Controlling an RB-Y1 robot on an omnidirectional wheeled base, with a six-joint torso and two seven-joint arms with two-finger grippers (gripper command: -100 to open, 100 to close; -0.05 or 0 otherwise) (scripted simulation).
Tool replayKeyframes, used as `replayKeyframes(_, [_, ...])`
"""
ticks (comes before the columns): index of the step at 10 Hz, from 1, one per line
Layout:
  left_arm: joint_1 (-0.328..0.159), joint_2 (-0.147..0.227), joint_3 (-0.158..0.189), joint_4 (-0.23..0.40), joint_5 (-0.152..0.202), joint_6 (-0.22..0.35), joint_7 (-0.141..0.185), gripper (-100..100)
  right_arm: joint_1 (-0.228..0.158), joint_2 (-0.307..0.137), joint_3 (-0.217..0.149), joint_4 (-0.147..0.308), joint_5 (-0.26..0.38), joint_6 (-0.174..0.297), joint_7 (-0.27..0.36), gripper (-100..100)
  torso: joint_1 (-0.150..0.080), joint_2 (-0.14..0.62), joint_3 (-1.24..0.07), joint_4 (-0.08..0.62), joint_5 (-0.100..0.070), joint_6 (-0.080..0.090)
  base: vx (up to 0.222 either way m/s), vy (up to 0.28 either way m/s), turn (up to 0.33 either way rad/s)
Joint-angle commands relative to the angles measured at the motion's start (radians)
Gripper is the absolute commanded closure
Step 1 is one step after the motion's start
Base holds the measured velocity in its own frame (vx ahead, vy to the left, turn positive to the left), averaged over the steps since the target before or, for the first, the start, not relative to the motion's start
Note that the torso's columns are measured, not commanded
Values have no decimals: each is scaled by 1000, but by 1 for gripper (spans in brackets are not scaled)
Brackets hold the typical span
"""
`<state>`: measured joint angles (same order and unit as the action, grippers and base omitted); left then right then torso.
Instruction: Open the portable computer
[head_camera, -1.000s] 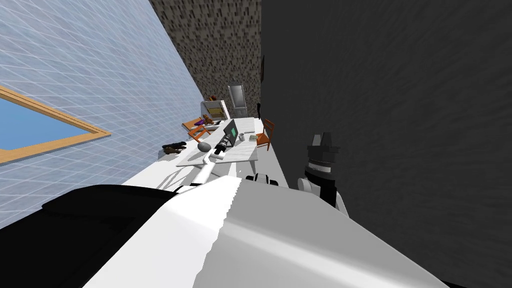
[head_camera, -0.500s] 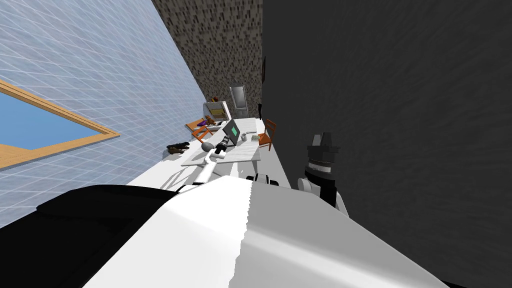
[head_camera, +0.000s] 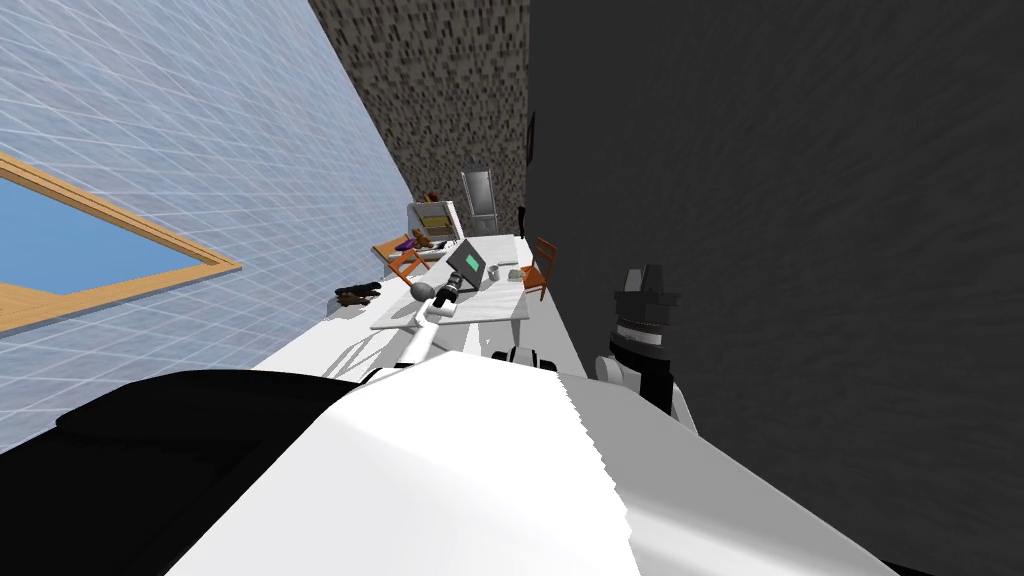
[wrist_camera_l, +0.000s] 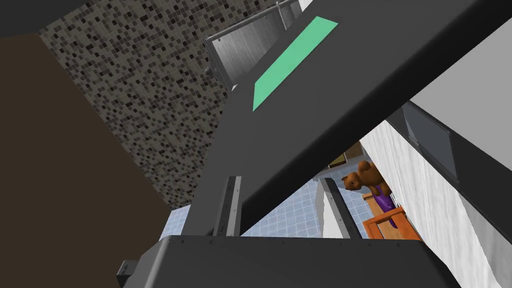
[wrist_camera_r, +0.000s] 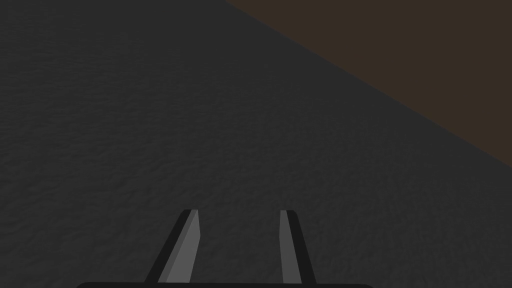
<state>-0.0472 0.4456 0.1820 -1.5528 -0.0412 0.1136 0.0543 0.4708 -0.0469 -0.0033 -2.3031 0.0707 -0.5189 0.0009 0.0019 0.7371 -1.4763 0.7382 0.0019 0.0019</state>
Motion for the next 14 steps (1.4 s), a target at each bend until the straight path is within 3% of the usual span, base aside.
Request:
replayKeyframes(1, [-6, -32, 3, 19, 29, -20, 30, 100, 0, 0, 0, 0, 0, 0, 0, 0, -5, 1, 1, 1, -2, -1, 1, 72, 33])
replayKeyframes(3, [-12, -64, 6, 37, 57, -41, 56, 100, 0, 0, 0, 0, 0, 0, 0, 0, -2, 3, 2, 1, -2, -1, -17, 106, 11])
replayKeyframes(6, [-28, -142, 13, 81, 125, -93, 121, 100, 0, 0, 0, 0, 0, 0, 0, 0, -2, 4, 2, 2, -2, -2, -19, 121, 24])
replayKeyframes(7, [-31, -158, 15, 89, 139, -103, 134, 100, 0, 0, 0, 0, 0, 0, 0, 0, -1, 3, 2, 3, -2, -2, -12, 133, 12])
replayKeyframes(8, [-22, -148, 12, 82, 126, -93, 120, 100, 0, 0, 0, 0, 0, 0, 0, 0, -2, 4, 2, 3, -3, -2, -6, 53, -3])
replayKeyframes(9, [-15, -186, 7, 103, 154, -131, 149, 100, 0, 0, 0, 0, 0, 0, 0, 0, -7, 4, 2, 3, -5, -2, 12, 67, 21])
replayKeyframes(11, [-9, -221, 2, 121, 180, -167, 175, 100, 0, 0, 0, 0, 0, 0, 0, 0, -3, 3, 1, 2, -3, -1, -1, 112, -4])
replayKeyframes(12, [-14, -194, 8, 88, 178, -116, 172, -100, 0, 0, 0, 0, 0, 0, 0, 0, -1, 4, 2, 2, -2, -2, -11, 41, -8])
replayKeyframes(14, [-18, -180, 13, 58, 183, -79, 179, -100, 0, 0, 0, 0, 0, 0, 0, 0, -7, 2, 1, 0, -4, -2, -10, -32, 3])
